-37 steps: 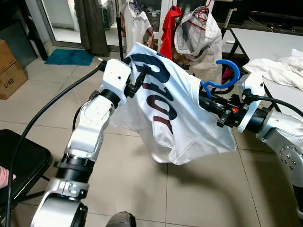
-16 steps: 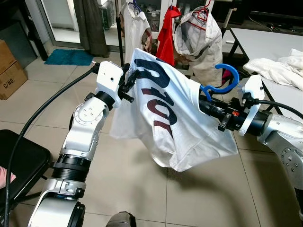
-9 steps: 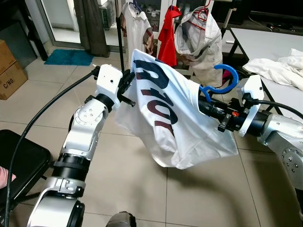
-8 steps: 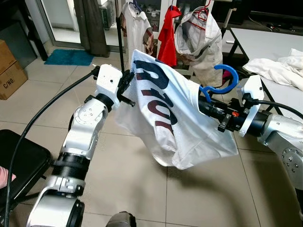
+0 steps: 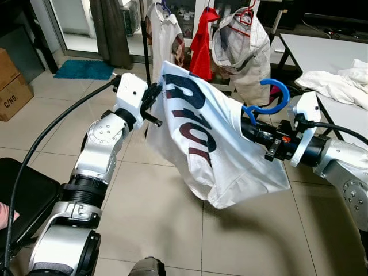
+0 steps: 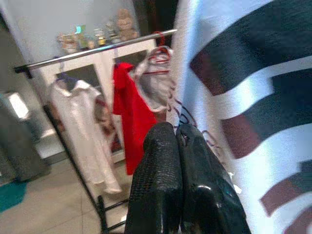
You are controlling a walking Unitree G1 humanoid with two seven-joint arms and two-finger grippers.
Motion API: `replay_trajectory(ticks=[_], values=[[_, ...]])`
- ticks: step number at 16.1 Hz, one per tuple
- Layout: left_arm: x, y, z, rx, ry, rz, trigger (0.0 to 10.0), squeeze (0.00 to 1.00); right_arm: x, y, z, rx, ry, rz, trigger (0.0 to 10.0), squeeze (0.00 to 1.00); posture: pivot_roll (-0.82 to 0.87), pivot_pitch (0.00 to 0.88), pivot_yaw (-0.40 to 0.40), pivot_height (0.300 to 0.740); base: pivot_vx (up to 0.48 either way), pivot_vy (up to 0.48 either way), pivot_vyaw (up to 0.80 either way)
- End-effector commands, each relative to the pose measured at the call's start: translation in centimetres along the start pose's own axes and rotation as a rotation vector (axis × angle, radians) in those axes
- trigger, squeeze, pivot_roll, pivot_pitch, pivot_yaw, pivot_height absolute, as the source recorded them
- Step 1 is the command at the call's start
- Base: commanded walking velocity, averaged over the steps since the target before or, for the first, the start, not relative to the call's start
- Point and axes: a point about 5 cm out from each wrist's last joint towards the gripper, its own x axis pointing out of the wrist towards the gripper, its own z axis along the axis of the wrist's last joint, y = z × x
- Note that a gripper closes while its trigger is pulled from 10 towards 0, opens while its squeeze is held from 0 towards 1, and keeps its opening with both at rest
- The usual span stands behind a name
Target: Hang hanger
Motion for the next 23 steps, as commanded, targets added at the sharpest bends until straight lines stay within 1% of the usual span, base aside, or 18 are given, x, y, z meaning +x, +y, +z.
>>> replay_trajectory(ticks=[1, 3, 4, 6, 7, 10, 11, 12, 13, 14, 15, 16, 18, 20, 22, 23], values=[[-0.1, -0.6, 0.6, -0.009, -0.032, -0.067, 0.0, 0.0, -0.2, 0.2, 1.0, -0.037, -0.032, 0.004, 10.0, 0.0, 0.02, 0.0, 0.012, 0.74, 0.0, 0.0, 0.0], [-0.5, -1.2, 0.7, -0.011, -0.049, -0.125, 0.0, 0.0, -0.1, -0.1, 0.8, -0.029, -0.014, -0.033, 10.0, 0.0, 0.02, 0.0, 0.013, 0.74, 0.0, 0.0, 0.0], [-0.9, -1.5, 0.9, -0.005, -0.066, -0.157, 0.0, 0.0, 0.0, -0.4, 0.5, -0.027, 0.017, -0.062, 10.0, 0.0, 0.02, 0.0, 0.012, 0.74, 0.0, 0.0, 0.0], [-1.7, -1.4, 1.2, 0.002, -0.08, -0.17, 0.0, 0.0, -0.2, -1.6, -0.8, -0.025, 0.115, -0.154, 10.0, 0.0, 0.03, 0.0, 0.01, 0.74, 0.0, 0.0, 0.0], [-2.1, -1.5, 1.2, 0.008, -0.079, -0.179, 0.0, 0.0, -0.3, -2.2, -1.0, -0.017, 0.127, -0.197, 10.0, 0.0, 0.03, 0.0, 0.006, 0.74, 0.0, 0.0, 0.0], [-2.8, -1.5, 1.1, 0.02, -0.071, -0.185, 0.0, 0.0, -0.5, -3.1, -1.2, -0.011, 0.151, -0.26, 10.0, 0.0, 0.04, 0.0, 0.005, 0.74, 0.0, 0.0, 0.0], [-3.1, -1.4, 1.2, 0.026, -0.07, -0.179, 0.0, 0.0, -0.7, -3.6, -1.6, 0.002, 0.178, -0.308, 10.0, 0.0, 0.04, 0.0, 0.005, 0.74, 0.0, 0.0, 0.0], [-3.8, -0.8, 1.5, 0.04, -0.072, -0.148, 0.0, 0.0, -1.2, -4.5, -2.4, 0.029, 0.229, -0.383, 10.0, 0.0, 0.04, 0.0, 0.004, 0.74, 0.0, 0.0, 0.0], [-4.0, -0.6, 1.6, 0.044, -0.072, -0.14, 0.0, 0.0, -1.3, -4.7, -2.6, 0.034, 0.239, -0.395, 10.0, 0.0, 0.04, 0.0, 0.004, 0.74, 0.0, 0.0, 0.0], [-4.7, 0.3, 1.8, 0.062, -0.069, -0.1, 0.0, 0.0, -1.4, -4.8, -2.9, 0.044, 0.25, -0.407, 10.0, 0.0, 0.04, 0.0, 0.003, 0.74, 0.0, 0.0, 0.0], [-4.9, 0.7, 1.9, 0.071, -0.068, -0.082, 0.0, 0.0, -1.5, -4.8, -3.0, 0.046, 0.252, -0.408, 10.0, 0.0, 0.04, 0.0, 0.003, 0.74, 0.0, 0.0, 0.0], [-5.2, 1.5, 2.0, 0.084, -0.064, -0.054, 0.0, 0.0, -1.6, -4.9, -3.1, 0.047, 0.254, -0.412, 10.0, 0.0, 0.05, 0.0, 0.001, 0.74, 0.0, 0.0, 0.0], [-5.5, 1.8, 2.0, 0.09, -0.053, -0.046, 0.0, 0.0, -1.4, -5.0, -2.9, 0.056, 0.241, -0.421, 10.0, 0.0, 0.05, 0.0, 0.001, 0.74, 0.0, 0.0, 0.0], [-5.7, 1.3, 1.5, 0.093, -0.03, -0.058, 0.0, 0.0, -1.1, -5.2, -2.4, 0.062, 0.202, -0.432, 10.0, 0.0, 0.05, 0.0, 0.002, 0.74, 0.0, 0.0, 0.0], [-6.0, 0.1, 0.5, 0.088, 0.012, -0.087, 0.0, 0.0, -1.0, -5.4, -1.1, 0.066, 0.116, -0.447, 10.0, 0.0, 0.05, 0.0, 0.003, 0.74, 0.0, 0.0, 0.0], [-6.0, -0.4, 0.3, 0.086, 0.015, -0.101, 0.0, 0.0, -1.0, -5.4, -0.8, 0.07, 0.096, -0.444, 10.0, 0.0, 0.05, 0.0, 0.003, 0.74, 0.0, 0.0, 0.0]])
